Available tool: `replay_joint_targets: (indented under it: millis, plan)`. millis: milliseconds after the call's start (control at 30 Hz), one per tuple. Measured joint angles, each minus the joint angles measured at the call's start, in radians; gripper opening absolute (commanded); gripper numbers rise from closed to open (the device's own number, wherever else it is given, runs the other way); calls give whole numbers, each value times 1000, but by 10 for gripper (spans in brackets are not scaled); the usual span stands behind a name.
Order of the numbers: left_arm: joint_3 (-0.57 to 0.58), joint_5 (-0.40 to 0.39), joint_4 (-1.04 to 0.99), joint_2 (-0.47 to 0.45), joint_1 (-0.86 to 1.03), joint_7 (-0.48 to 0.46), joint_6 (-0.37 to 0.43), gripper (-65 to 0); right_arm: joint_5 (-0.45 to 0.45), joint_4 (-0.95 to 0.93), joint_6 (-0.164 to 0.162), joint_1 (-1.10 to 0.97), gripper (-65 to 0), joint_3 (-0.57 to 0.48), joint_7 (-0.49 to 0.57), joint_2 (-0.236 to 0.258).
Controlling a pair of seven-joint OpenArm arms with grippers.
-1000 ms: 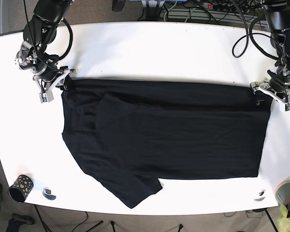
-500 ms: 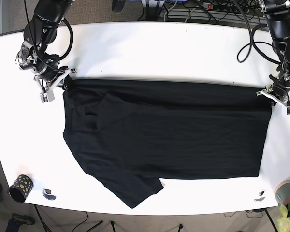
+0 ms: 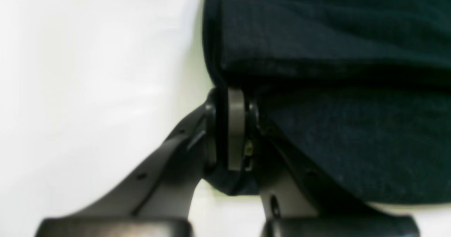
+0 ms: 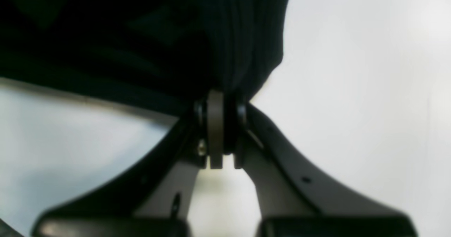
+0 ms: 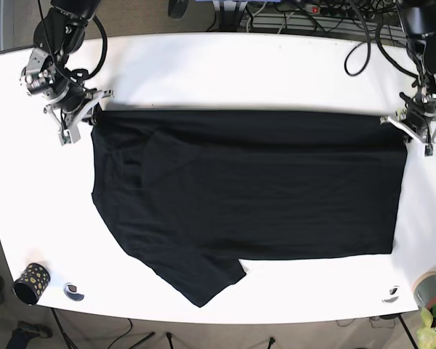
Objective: Fold the T-shirt properly
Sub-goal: 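Drag the folded shirt toward the arms with both grippers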
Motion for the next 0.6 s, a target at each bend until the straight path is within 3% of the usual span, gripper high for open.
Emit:
replay_joint_targets:
  millis: [267,600]
  plan:
    - [-53,3,187,34,174,71,-9,-650,2,71,0,-122,-636,84,0,0]
    - [-122,11,335,50,361,85,-5,-650,12,187,4,-286,-636,88,-26,-2]
